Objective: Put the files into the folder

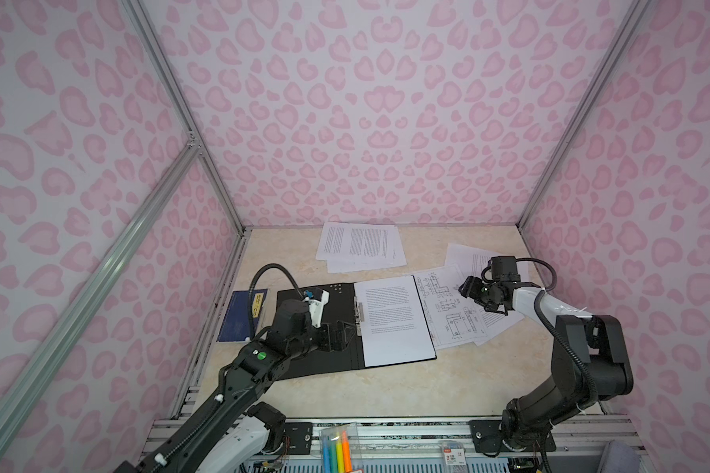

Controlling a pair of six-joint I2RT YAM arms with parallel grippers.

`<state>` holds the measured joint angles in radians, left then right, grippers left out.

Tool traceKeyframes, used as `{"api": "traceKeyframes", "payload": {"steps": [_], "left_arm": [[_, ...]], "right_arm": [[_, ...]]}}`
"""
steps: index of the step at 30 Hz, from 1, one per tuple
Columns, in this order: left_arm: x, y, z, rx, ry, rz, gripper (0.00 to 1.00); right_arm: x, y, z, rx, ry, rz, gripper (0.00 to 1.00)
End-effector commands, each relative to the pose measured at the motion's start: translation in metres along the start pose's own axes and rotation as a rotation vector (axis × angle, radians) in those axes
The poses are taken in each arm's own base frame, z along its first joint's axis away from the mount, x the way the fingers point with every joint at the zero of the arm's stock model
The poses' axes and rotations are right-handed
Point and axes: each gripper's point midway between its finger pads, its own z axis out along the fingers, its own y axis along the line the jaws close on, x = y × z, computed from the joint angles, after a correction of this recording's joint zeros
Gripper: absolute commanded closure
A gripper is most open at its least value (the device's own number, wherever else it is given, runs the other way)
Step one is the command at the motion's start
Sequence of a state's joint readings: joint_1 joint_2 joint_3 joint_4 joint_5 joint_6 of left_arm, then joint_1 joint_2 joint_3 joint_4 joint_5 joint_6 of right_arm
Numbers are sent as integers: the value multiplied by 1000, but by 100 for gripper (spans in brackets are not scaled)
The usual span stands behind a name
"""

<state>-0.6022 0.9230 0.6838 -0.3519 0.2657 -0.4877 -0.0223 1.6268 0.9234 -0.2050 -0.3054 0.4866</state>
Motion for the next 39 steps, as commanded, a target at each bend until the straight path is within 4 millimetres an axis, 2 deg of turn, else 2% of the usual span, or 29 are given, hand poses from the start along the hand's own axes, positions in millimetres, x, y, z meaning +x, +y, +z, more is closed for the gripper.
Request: {"api": "traceKeyframes", "payload": {"steps": [1,3,10,13,19,25,29,39], "left_arm": [[-24,-37,31,35,-14,54,0],[-30,-59,58,82,20,50,3],[-51,-116,158,168,142,30,9],[-54,-129,196,202,196,4,12],[-51,-129,254,206,259,-26,13],[-35,-124,290,212,324,-57,14],[-28,-120,300,208,345,-56,14],[-7,-103,315,174,387,-63,14]], "right_arm": [[-17,1,6,-28,-58,26,27],[-17,-5,11,-31,-53,40,27],[-12,-13,36,-102,3,94,27],[-9,-15,39,-135,10,111,27],[-5,-7,44,-246,46,162,28],[-5,-10,33,-292,41,206,29],[-2,-10,30,-324,57,237,30],[-6,7,12,-465,53,280,31]]}}
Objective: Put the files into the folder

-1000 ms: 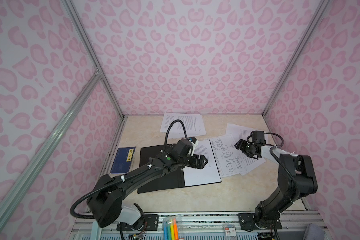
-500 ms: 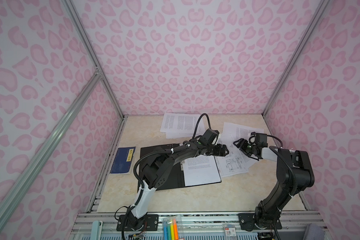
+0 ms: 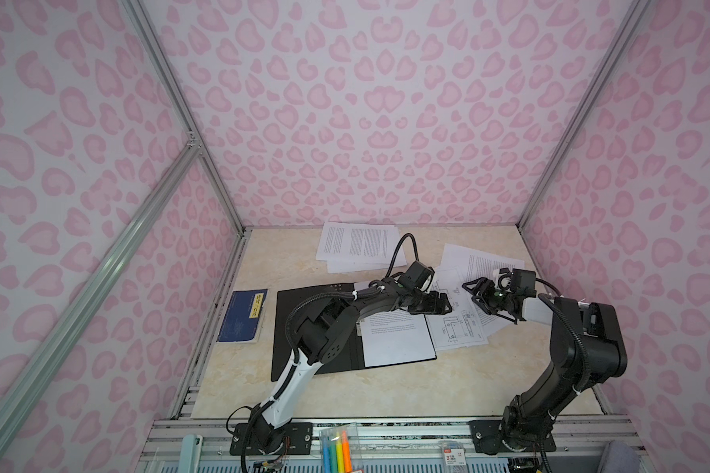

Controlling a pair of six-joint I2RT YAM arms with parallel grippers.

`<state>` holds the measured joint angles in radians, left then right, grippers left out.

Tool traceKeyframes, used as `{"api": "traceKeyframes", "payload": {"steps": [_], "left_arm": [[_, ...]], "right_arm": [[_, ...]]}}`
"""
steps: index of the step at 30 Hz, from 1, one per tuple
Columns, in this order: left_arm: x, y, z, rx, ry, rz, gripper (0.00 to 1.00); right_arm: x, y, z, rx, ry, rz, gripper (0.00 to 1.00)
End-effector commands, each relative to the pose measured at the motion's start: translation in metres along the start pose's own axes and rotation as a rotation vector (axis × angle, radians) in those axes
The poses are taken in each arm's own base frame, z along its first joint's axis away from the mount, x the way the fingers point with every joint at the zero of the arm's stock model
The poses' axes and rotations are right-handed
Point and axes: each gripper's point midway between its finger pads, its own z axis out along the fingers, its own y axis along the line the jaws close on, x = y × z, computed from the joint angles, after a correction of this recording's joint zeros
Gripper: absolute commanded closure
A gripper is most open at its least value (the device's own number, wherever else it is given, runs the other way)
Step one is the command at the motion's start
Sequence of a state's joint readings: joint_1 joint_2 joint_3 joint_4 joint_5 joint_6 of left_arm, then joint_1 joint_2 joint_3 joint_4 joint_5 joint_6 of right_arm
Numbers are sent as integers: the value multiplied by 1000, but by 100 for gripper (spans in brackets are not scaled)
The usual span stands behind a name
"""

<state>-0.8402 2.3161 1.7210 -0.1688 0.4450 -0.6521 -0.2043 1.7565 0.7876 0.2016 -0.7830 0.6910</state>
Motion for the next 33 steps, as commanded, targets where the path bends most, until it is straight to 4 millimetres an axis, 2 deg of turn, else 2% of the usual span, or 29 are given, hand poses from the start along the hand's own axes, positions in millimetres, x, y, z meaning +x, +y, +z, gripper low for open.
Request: {"api": "traceKeyframes", "payload": {"steps": [1,6,10,16,23,29,33], "left_arm": [[4,5,7,-7,15,2,14],[8,14,10,-33,27,-3,14],[14,18,12,-41,38,-7,14],[20,23,11,-45,47,-8,14],[24,27,12,-53,56,-4,14],[26,26,12,-48,62,0,14],[26,25,11,-46,64,4,14]], "right_arm": [[3,12,-2,-65,13,13,31],[1,14,-3,-73,2,9,32],[5,7,-1,-58,16,23,35],[10,-29,-4,141,18,-15,34],[10,-27,3,96,32,-10,33],[-1,-26,3,130,15,-66,32],[-5,-25,2,175,23,-111,38]]}}
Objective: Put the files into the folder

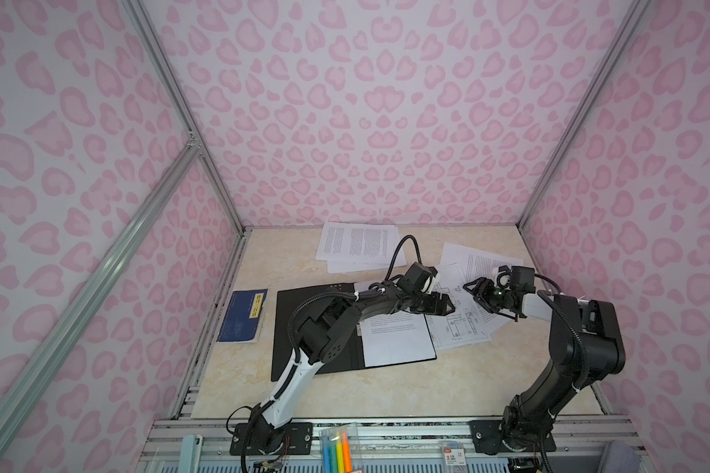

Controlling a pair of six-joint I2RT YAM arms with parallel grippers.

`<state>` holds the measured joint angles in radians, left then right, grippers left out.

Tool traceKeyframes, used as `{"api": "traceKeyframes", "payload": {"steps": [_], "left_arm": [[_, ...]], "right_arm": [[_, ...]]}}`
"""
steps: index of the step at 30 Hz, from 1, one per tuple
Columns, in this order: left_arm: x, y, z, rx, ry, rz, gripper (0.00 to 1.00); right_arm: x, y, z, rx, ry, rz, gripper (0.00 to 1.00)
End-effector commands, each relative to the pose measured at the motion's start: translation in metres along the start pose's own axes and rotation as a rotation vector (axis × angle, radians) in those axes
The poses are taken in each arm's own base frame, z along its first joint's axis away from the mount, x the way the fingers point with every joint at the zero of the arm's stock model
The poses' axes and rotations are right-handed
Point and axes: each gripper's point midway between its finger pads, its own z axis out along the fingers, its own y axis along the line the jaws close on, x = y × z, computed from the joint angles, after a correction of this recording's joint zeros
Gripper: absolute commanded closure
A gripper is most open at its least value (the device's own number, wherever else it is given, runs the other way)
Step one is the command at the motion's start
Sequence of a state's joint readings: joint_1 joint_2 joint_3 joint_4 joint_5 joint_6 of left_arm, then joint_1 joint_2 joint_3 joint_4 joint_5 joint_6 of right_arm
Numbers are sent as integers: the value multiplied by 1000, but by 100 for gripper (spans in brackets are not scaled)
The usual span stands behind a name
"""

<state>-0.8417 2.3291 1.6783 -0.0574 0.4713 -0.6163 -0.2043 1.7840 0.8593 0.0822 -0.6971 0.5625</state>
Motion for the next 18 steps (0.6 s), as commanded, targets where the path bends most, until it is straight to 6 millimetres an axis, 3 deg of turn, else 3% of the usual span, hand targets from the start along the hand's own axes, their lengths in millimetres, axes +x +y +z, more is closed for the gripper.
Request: {"api": "traceKeyframes", "payload": {"steps": [1,9,12,18], "left_arm": [[27,25,1,-96,89,-58,14],[28,24,2,-86,93,-60,14],[29,25,2,-87,97,-62,14],[29,25,2,-86,100,-58,14]], "right_arm": [[7,-11,1,88,29,-52,40],[13,-9,5,146,58,-136,51],[11,-17,-2,227,38,-177,49],[11,-9,-1,236,31,-234,46]]}}
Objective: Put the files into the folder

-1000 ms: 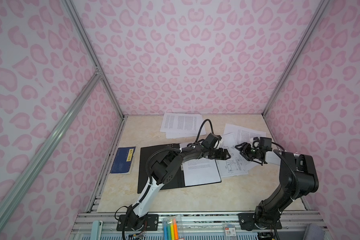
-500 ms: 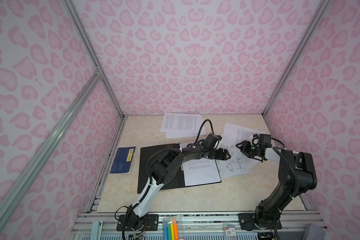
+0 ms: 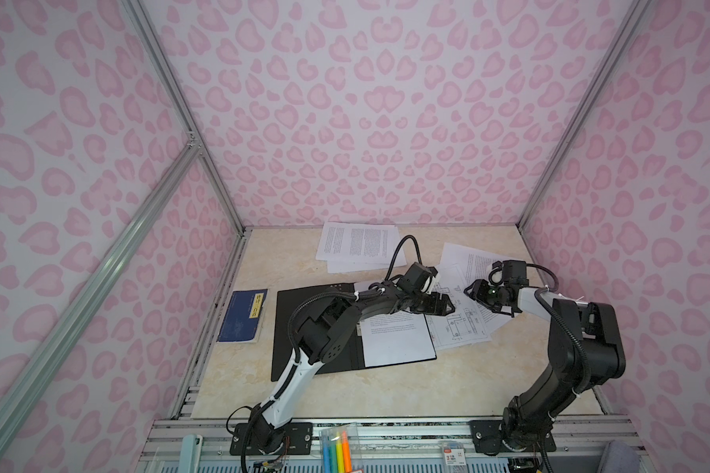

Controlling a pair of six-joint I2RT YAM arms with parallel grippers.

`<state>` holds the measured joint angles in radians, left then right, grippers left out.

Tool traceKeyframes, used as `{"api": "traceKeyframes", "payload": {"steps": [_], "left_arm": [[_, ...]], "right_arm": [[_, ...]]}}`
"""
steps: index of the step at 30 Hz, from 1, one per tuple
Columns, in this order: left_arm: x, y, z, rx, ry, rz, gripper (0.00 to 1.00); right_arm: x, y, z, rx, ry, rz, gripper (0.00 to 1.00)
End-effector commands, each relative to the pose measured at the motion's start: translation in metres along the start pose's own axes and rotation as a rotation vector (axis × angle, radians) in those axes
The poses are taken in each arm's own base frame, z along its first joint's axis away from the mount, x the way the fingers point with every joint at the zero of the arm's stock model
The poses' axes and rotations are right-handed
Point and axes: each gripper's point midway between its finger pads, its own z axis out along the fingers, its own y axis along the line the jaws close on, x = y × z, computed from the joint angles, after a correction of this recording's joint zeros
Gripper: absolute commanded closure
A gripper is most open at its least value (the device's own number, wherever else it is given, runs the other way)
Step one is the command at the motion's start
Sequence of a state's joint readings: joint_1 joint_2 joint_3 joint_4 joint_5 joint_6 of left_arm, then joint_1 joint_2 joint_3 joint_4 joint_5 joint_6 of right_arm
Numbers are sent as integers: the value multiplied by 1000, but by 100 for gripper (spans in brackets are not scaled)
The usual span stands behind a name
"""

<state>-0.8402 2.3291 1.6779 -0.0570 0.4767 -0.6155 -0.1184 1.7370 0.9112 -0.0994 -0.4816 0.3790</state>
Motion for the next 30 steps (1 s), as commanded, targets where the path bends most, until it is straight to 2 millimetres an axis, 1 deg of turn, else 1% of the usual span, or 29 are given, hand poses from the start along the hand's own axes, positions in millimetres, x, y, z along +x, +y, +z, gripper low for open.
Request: {"api": "traceKeyframes", "payload": {"steps": [1,5,11,14,18,22,28,30], "left_arm": [[29,25,2,-91,98,-57,14],[31,28,2,-92,101,-60,14],[34,30,4,-91,104,-67,14],[33,29,3,-89,102,-65,14],[32,28,3,-86,99,-62,14],[32,28,3,-86,101,-63,14],[33,28,3,-86,103,-60,14],[32,28,3,-84,102,-57,14]], "right_arm": [[4,-7,5,37,23,-27,46],[8,-11,11,55,44,-32,47],[8,-12,10,85,42,-49,49],[9,-7,15,41,58,-42,50],[13,1,20,-17,90,-27,53],[11,7,18,-88,90,12,58],[11,15,8,-164,107,72,62],[13,19,4,-194,113,92,62]]}}
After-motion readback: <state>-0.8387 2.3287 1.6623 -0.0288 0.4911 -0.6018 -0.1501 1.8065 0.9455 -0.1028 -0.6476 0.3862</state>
